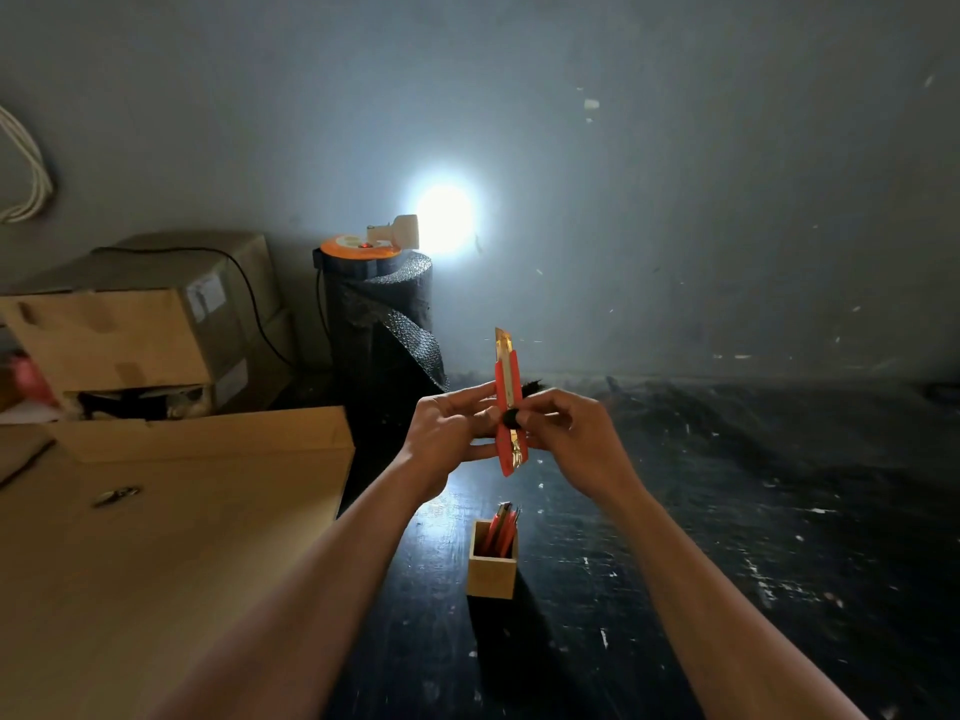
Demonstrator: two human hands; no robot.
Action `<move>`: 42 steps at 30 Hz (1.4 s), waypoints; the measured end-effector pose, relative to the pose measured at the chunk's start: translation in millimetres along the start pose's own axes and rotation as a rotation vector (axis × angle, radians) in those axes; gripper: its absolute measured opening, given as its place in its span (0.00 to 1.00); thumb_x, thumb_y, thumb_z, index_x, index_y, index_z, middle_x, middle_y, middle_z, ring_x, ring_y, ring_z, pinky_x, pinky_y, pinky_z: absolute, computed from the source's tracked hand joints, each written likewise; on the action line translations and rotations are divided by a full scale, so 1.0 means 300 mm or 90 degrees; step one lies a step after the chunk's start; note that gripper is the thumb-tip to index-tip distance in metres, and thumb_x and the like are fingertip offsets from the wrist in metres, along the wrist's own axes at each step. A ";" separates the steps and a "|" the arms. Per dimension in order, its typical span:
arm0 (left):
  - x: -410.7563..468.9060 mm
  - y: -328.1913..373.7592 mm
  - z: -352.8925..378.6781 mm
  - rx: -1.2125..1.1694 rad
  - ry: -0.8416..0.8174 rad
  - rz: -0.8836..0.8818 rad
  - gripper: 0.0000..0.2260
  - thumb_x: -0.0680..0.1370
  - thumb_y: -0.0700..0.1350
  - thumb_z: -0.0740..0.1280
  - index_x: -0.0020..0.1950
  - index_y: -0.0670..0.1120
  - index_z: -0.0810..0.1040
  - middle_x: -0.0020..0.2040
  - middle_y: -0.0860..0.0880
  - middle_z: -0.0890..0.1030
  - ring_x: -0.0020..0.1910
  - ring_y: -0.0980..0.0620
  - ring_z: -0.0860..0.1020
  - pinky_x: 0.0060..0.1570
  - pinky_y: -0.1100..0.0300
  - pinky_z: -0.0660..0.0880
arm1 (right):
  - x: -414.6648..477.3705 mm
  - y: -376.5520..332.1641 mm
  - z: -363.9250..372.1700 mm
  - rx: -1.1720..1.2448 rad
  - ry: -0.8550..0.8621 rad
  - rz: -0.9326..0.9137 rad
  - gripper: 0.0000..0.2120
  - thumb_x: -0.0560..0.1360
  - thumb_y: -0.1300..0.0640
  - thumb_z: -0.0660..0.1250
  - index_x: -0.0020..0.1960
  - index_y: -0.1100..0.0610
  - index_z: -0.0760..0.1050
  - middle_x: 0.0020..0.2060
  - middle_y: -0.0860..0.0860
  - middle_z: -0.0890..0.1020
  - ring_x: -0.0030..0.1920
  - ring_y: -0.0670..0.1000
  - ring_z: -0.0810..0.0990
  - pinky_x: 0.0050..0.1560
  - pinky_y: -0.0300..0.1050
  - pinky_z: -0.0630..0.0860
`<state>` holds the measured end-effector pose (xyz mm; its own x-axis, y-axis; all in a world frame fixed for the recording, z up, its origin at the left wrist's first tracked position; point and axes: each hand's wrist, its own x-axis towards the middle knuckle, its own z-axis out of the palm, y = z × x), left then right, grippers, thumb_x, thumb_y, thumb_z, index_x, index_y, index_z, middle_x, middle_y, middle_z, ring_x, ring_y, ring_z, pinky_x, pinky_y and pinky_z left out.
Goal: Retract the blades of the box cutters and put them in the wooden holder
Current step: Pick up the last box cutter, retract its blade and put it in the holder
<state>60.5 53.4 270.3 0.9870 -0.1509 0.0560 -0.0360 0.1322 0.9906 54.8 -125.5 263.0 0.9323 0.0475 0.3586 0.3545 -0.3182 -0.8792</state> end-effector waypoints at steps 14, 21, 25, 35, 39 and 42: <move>0.033 0.013 0.004 0.038 0.035 0.000 0.15 0.80 0.33 0.69 0.65 0.44 0.84 0.54 0.41 0.89 0.49 0.41 0.89 0.53 0.39 0.84 | -0.046 0.021 0.010 0.013 -0.007 0.024 0.04 0.76 0.58 0.75 0.50 0.55 0.82 0.46 0.48 0.88 0.47 0.47 0.87 0.47 0.39 0.85; 0.033 0.028 0.021 0.058 0.042 0.019 0.15 0.79 0.33 0.70 0.64 0.45 0.85 0.55 0.41 0.88 0.51 0.40 0.88 0.54 0.36 0.83 | -0.053 0.007 0.006 0.007 -0.022 0.010 0.07 0.78 0.61 0.72 0.52 0.51 0.85 0.47 0.44 0.87 0.48 0.47 0.86 0.50 0.41 0.84; 0.033 0.027 0.028 0.053 0.046 0.023 0.15 0.80 0.33 0.70 0.64 0.45 0.84 0.55 0.41 0.88 0.50 0.42 0.89 0.53 0.36 0.83 | -0.063 0.001 0.001 0.007 -0.004 0.004 0.07 0.79 0.59 0.71 0.54 0.49 0.82 0.49 0.43 0.86 0.49 0.46 0.86 0.48 0.37 0.83; 0.017 0.026 0.037 0.030 0.030 0.034 0.18 0.79 0.32 0.69 0.66 0.46 0.83 0.55 0.40 0.88 0.49 0.41 0.89 0.52 0.37 0.84 | -0.070 -0.001 0.001 0.007 -0.005 0.008 0.08 0.79 0.59 0.71 0.54 0.48 0.83 0.48 0.44 0.87 0.48 0.47 0.86 0.52 0.41 0.83; 0.015 0.030 0.033 0.037 0.031 0.036 0.17 0.80 0.32 0.69 0.67 0.46 0.82 0.56 0.40 0.88 0.50 0.42 0.89 0.53 0.37 0.84 | -0.071 -0.013 0.002 -0.001 0.015 0.011 0.05 0.77 0.55 0.73 0.52 0.51 0.82 0.47 0.43 0.86 0.48 0.46 0.85 0.49 0.35 0.79; 0.011 0.028 0.033 0.037 0.031 0.038 0.18 0.79 0.33 0.70 0.67 0.46 0.82 0.57 0.39 0.88 0.51 0.40 0.88 0.53 0.36 0.83 | -0.070 -0.016 0.002 -0.007 -0.003 0.009 0.06 0.78 0.58 0.73 0.49 0.47 0.83 0.46 0.45 0.86 0.48 0.48 0.86 0.52 0.40 0.82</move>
<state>61.9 44.4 280.1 0.9893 -0.0957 0.1101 -0.1023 0.0821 0.9914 33.6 -124.4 259.5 0.9374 0.0469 0.3450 0.3406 -0.3292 -0.8807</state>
